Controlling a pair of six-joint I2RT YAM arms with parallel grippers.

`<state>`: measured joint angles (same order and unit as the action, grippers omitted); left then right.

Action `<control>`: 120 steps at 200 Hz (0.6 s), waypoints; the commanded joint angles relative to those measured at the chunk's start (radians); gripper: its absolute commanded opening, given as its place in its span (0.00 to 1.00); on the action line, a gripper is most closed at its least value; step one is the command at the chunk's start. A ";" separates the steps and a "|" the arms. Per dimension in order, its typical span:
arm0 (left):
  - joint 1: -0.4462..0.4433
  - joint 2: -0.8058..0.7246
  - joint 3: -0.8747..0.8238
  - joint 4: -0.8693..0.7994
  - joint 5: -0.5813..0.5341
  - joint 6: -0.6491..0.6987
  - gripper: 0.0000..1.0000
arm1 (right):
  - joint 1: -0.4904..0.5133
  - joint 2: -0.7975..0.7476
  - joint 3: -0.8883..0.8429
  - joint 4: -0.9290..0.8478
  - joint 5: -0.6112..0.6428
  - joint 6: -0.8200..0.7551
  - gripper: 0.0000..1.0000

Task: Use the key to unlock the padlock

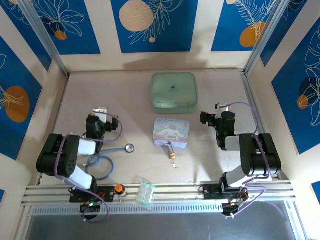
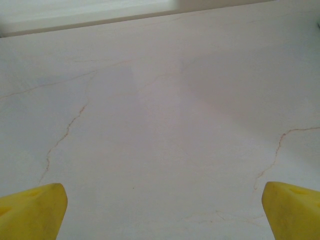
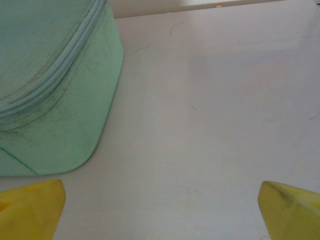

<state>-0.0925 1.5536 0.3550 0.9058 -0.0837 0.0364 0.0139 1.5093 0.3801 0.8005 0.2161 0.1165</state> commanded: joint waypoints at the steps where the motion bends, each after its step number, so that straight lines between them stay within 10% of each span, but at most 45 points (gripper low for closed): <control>1: 0.014 0.010 0.022 0.030 0.022 0.017 0.99 | 0.003 0.009 0.025 0.032 -0.011 0.008 0.99; 120: 0.017 -0.052 0.043 -0.054 0.001 0.012 0.99 | 0.008 -0.010 0.032 0.003 0.001 0.009 0.99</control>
<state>-0.0914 1.5524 0.3573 0.9016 -0.0788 0.0360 0.0139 1.5093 0.3801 0.8005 0.2161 0.1165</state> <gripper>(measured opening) 0.994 0.993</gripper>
